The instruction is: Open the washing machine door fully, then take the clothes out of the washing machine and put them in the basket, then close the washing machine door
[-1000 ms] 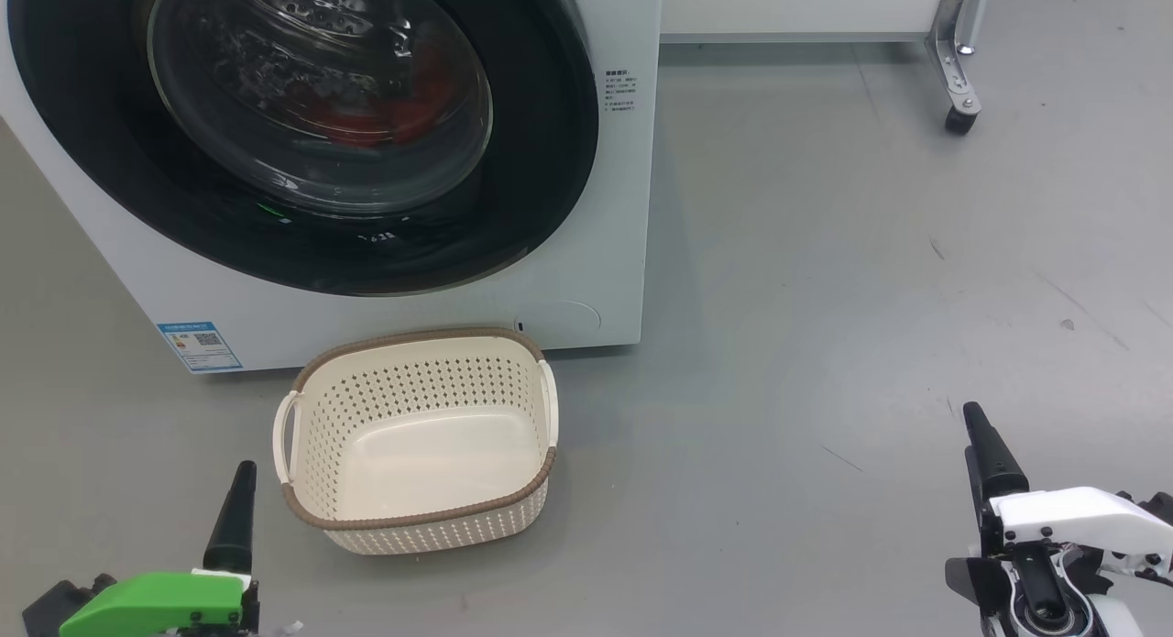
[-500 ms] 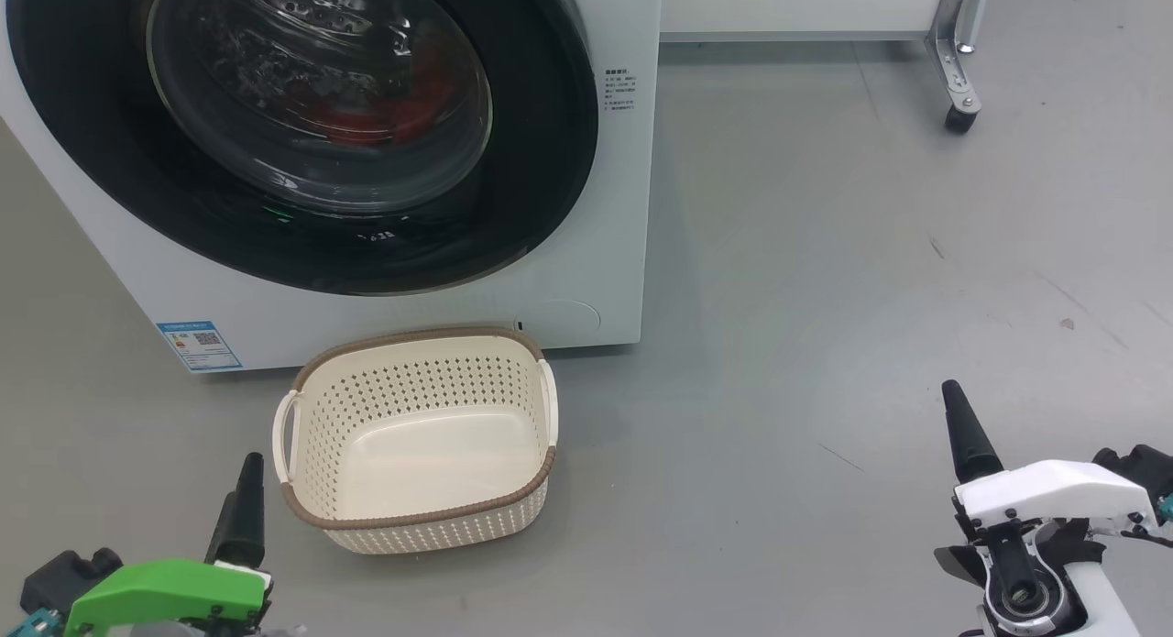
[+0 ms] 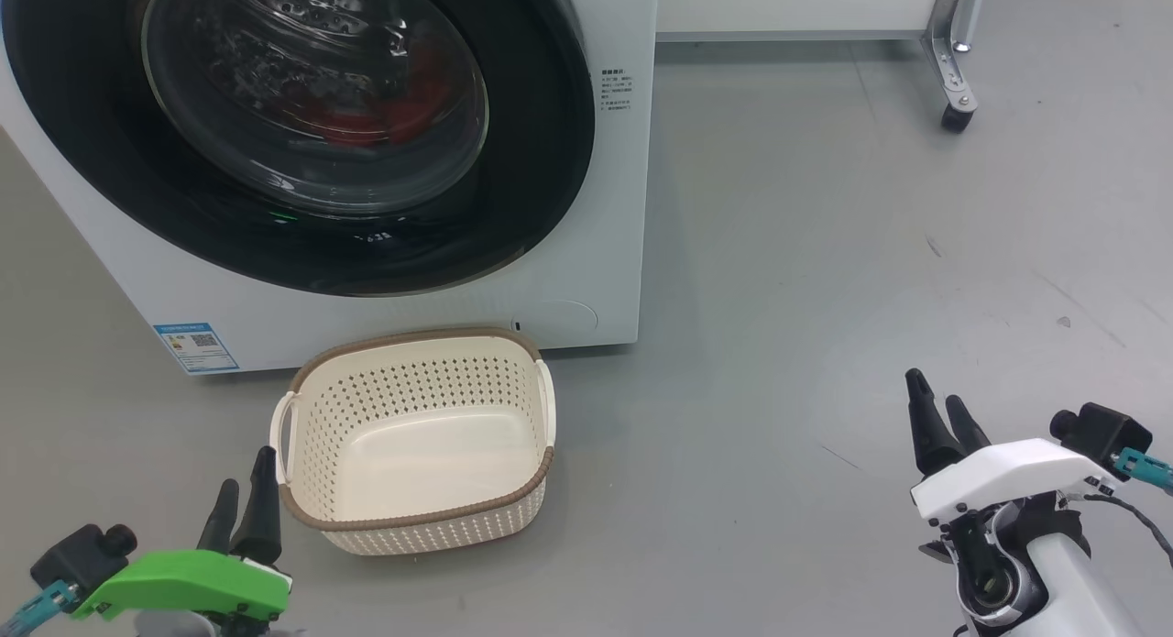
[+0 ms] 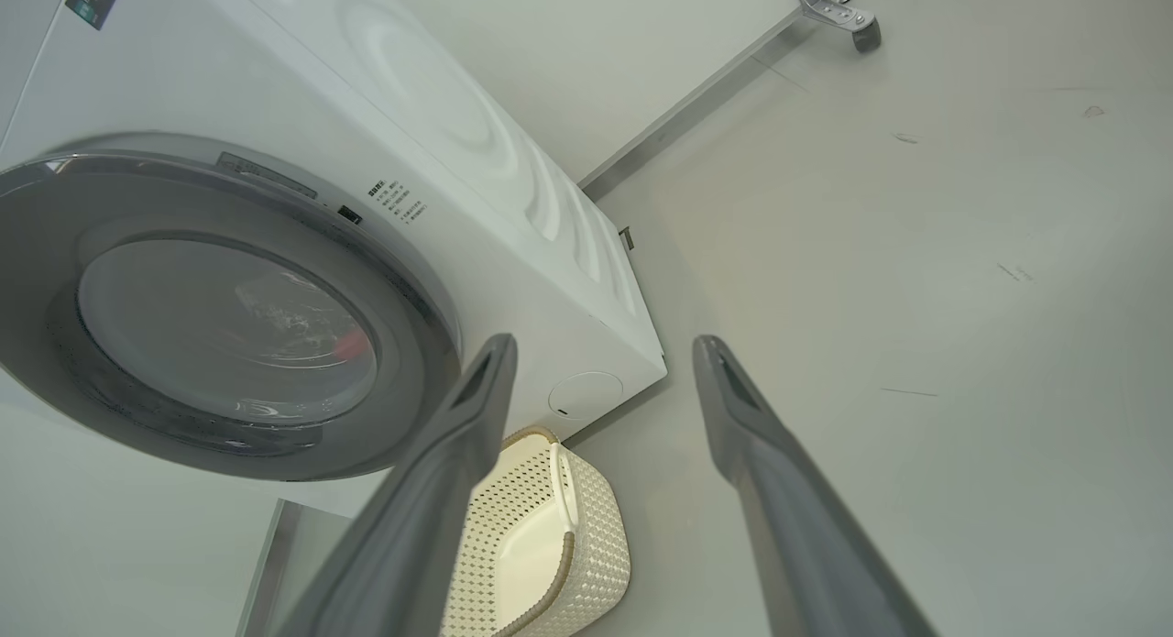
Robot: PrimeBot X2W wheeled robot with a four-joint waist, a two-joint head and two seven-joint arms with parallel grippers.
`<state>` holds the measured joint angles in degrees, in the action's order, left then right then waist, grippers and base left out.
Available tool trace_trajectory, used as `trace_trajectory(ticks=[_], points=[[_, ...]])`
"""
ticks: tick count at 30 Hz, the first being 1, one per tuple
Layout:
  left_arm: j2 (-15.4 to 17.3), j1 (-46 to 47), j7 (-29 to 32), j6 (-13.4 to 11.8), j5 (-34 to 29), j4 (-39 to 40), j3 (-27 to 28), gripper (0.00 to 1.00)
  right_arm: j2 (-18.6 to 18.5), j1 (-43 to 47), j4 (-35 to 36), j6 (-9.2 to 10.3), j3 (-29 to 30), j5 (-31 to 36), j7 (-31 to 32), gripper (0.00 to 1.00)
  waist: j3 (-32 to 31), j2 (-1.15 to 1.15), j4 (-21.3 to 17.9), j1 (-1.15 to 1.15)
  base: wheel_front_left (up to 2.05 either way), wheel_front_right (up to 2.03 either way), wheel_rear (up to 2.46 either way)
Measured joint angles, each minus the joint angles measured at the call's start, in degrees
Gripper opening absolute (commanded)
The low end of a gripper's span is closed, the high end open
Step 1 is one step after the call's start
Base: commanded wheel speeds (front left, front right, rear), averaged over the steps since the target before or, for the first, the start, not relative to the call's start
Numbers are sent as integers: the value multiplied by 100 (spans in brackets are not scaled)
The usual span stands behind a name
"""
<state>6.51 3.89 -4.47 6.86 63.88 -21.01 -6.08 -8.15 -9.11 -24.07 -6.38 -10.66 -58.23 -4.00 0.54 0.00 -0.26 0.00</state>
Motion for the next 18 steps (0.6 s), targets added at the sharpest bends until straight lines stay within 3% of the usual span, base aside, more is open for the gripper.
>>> trace_trajectory(ticks=[18], points=[[143,92,-349,-52,-1836,-83,-220,100,-203,-458,-597,14,-944,1424,-370,100,-33,0,-6,0,0,0,0]])
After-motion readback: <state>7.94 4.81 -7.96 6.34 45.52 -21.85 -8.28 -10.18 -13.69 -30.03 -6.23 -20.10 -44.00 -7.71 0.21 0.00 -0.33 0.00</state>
